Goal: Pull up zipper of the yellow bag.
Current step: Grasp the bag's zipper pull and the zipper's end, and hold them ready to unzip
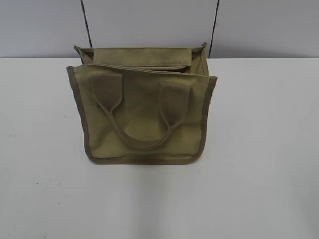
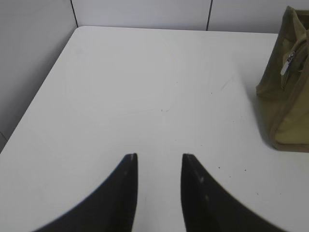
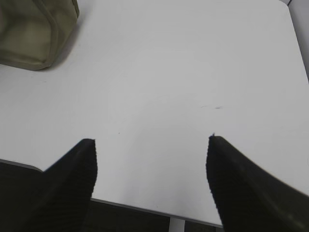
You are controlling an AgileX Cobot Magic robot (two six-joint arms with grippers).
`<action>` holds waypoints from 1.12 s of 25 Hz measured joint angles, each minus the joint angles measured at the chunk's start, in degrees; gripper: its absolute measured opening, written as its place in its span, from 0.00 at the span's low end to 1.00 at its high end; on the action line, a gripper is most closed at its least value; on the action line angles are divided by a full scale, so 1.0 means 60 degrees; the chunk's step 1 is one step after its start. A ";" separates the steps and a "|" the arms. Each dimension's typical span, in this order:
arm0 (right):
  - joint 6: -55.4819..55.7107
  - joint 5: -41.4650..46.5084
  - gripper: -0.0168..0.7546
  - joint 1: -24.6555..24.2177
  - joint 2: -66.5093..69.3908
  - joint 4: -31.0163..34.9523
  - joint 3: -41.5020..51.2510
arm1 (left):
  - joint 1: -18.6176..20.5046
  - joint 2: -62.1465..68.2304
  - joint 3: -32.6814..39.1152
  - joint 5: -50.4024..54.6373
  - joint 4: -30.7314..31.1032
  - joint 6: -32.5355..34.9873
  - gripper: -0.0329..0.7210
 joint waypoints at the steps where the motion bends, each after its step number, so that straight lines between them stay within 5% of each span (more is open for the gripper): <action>1: 0.0000 0.0000 0.73 0.0000 0.0000 0.0000 0.0000 | 0.0000 0.0000 0.0000 0.0000 0.0000 0.0000 0.35; 20: 0.0000 0.0000 0.73 0.0000 0.0000 0.0000 0.0000 | 0.0000 0.0000 0.0000 0.0000 -0.0035 0.0000 0.35; 24: 0.0000 0.0000 0.73 0.0000 0.0000 0.0000 0.0000 | 0.0000 0.0000 -0.0163 -0.0622 -0.0035 0.0000 0.50; 28: 0.0000 0.0000 0.73 0.0000 0.0000 0.0000 0.0000 | 0.0000 0.0175 -0.0116 -0.3131 -0.0025 0.0000 0.68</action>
